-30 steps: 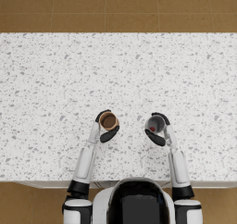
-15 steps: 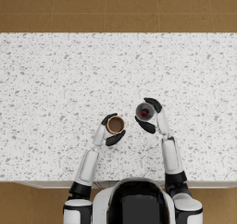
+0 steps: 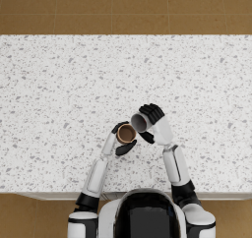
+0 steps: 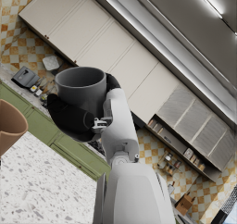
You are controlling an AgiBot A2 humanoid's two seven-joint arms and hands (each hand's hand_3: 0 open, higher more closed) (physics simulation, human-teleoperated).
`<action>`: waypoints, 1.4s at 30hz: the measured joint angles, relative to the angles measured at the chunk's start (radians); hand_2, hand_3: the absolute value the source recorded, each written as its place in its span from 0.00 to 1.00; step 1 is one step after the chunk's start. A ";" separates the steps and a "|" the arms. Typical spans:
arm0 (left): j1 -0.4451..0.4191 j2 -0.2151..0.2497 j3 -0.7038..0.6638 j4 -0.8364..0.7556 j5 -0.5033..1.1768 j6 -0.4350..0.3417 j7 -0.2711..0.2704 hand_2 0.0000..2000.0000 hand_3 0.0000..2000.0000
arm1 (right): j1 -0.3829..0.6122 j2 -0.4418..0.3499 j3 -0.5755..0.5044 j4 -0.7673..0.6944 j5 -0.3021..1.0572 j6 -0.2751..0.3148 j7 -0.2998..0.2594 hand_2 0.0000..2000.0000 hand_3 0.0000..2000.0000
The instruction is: Pick up two cups and pour the berry on the right into the cup on the left
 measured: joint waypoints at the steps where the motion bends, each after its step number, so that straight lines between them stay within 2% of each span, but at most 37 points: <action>1: 0.000 0.002 -0.002 0.002 0.000 0.000 0.000 1.00 0.64 | 0.002 -0.002 0.002 0.003 0.032 0.000 0.000 1.00 0.64; 8: 0.005 0.015 -0.008 0.029 0.000 0.001 0.000 1.00 0.64 | 0.015 -0.019 0.021 0.044 0.257 -0.002 0.000 1.00 0.64; 9: 0.006 0.016 -0.009 0.033 0.000 0.002 0.000 1.00 0.64 | 0.069 0.060 0.117 0.050 0.288 -0.006 0.000 1.00 0.64; 10: 0.006 0.018 -0.010 0.035 0.000 0.003 0.000 1.00 0.64 | 0.069 0.080 0.116 0.053 0.321 -0.013 0.000 1.00 0.64; 42: 0.046 0.075 -0.037 0.108 0.000 -0.010 0.002 1.00 0.64 | 0.034 0.012 0.174 0.125 1.335 -0.014 0.000 1.00 0.64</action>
